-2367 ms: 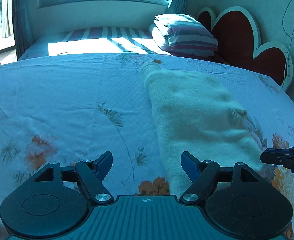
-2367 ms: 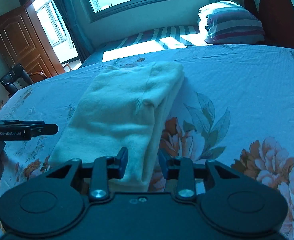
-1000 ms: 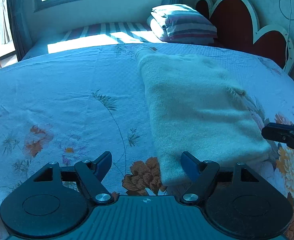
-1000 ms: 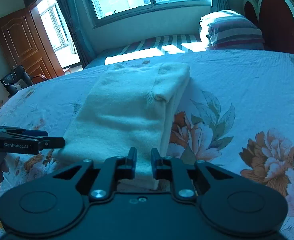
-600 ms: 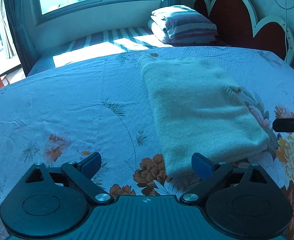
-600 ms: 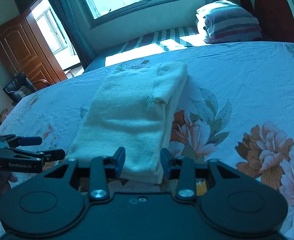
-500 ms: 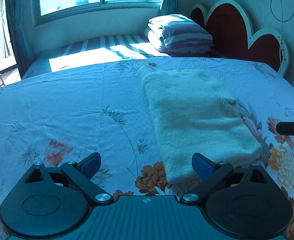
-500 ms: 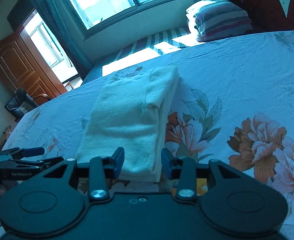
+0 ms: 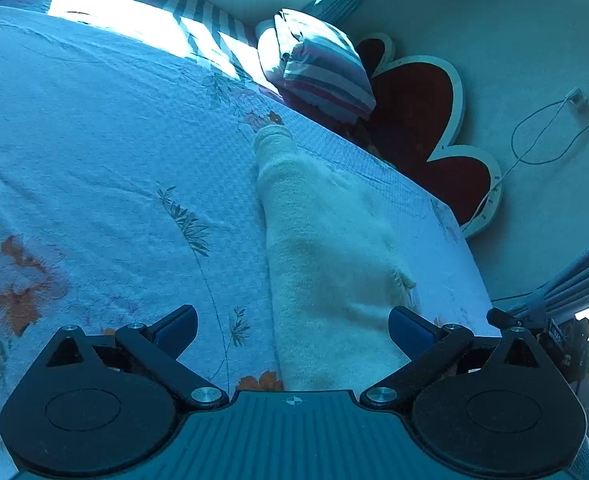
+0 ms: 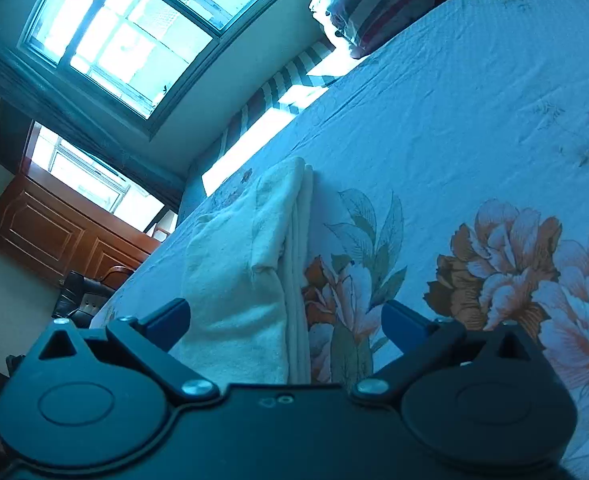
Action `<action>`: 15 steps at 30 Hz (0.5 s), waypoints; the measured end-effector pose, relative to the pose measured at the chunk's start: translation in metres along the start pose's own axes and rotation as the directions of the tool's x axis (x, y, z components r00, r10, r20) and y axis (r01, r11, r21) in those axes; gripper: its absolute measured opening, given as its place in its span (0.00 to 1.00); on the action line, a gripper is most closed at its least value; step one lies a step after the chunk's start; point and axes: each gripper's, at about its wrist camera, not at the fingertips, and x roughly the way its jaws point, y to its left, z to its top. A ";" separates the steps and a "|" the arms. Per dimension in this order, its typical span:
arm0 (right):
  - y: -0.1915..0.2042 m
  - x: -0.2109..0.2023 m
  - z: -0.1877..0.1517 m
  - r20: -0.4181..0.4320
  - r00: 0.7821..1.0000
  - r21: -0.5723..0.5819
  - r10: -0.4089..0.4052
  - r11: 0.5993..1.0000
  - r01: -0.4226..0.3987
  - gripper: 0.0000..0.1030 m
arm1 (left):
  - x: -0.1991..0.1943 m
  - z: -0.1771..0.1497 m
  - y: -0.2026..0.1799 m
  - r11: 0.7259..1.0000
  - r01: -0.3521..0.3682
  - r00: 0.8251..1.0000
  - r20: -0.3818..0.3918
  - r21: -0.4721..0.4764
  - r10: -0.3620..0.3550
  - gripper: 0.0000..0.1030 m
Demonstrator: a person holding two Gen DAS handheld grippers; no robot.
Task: Fold small clothes
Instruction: 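Close both grippers on the sweater end and lift it up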
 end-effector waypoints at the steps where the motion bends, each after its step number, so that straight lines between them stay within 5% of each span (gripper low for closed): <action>1: -0.004 0.011 0.006 -0.017 0.999 0.011 0.028 1.000 -0.027 0.86 | 0.008 0.004 -0.001 1.000 -0.001 1.000 -0.015 0.011 0.001 0.93; 5: -0.011 0.053 0.026 -0.094 0.994 0.000 0.052 0.999 -0.052 0.79 | 0.045 0.026 0.003 1.000 -0.006 0.997 -0.074 -0.004 0.005 0.87; 9: -0.014 0.084 0.041 -0.148 0.985 -0.011 0.084 0.996 -0.087 0.86 | 0.068 0.043 0.014 0.996 0.079 0.990 -0.109 -0.053 -0.084 0.87; 15: -0.010 0.111 0.054 -0.249 0.957 -0.021 0.152 0.987 -0.162 0.83 | 0.095 0.061 0.010 0.988 0.155 0.974 -0.164 -0.020 -0.156 0.87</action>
